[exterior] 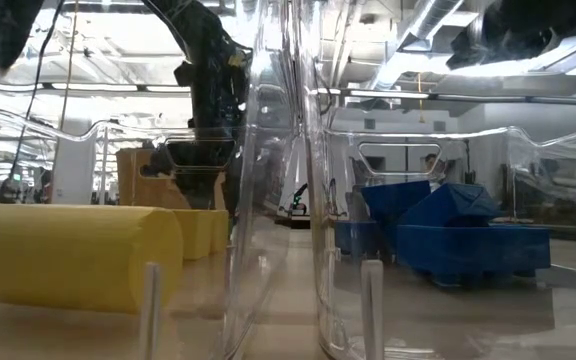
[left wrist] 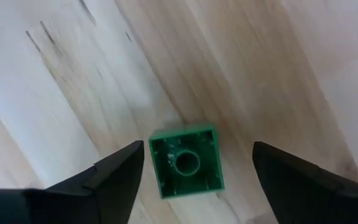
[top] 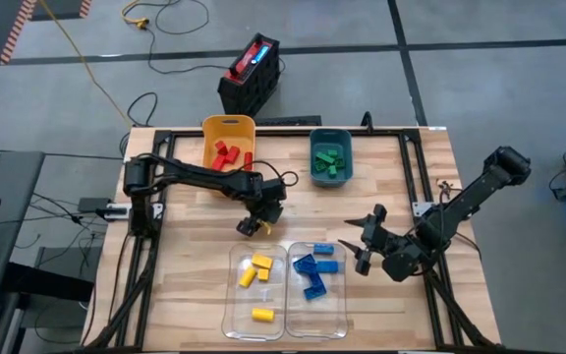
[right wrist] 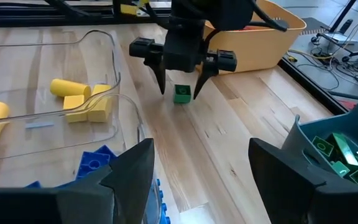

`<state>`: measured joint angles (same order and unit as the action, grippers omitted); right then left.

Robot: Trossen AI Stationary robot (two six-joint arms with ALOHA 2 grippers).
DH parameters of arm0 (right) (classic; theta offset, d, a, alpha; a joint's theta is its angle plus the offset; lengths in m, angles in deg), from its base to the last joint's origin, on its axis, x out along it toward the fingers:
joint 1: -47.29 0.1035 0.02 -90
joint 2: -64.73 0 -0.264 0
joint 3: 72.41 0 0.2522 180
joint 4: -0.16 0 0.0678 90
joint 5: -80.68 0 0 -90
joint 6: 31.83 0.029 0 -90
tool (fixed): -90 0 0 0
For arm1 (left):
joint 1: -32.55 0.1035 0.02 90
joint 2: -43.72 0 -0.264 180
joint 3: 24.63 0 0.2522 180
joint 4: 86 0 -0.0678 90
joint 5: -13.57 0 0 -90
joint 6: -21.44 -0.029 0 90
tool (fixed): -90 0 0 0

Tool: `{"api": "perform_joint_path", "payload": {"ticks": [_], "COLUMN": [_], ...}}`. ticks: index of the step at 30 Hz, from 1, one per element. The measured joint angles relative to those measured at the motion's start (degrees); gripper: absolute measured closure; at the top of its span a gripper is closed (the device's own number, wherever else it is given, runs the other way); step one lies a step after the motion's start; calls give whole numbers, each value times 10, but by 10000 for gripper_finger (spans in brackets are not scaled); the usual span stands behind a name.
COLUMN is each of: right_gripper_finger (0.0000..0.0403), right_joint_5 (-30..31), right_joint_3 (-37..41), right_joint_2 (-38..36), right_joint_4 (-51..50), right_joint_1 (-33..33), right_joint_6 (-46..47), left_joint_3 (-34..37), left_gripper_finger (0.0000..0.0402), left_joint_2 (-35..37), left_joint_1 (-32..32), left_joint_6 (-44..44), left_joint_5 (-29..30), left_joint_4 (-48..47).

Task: Sort blocks
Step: Put the green game piece into the blue bin

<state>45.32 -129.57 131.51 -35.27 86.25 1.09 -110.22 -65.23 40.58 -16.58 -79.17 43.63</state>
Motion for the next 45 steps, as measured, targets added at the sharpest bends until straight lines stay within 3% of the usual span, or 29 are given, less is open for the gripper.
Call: {"api": "perform_joint_path", "payload": {"ticks": [12,18,22,26,34,38,45], "right_gripper_finger": [129,129,129,129,128,128,128], "right_joint_5": [0,30,56,91,114,114,71], "right_joint_3": [0,0,0,23,85,85,85], "right_joint_2": [0,-1,-4,1,-65,-90,-103], "right_joint_4": [-2,-19,-80,-117,-33,27,149], "right_joint_1": [-5,2,1,-21,-67,-92,-147], "right_joint_6": [0,14,82,125,167,133,49], "left_joint_3": [-1,-26,-75,-123,-151,-146,-143], "left_gripper_finger": [276,276,267,264,262,261,261], "left_joint_2": [-3,-4,-4,-4,-3,-3,-3], "left_joint_1": [0,0,-1,-1,-31,-42,-61], "left_joint_6": [-12,-13,-8,-15,-75,-98,-159], "left_joint_5": [3,31,74,78,178,186,252], "left_joint_4": [13,8,-8,16,162,270,387]}}
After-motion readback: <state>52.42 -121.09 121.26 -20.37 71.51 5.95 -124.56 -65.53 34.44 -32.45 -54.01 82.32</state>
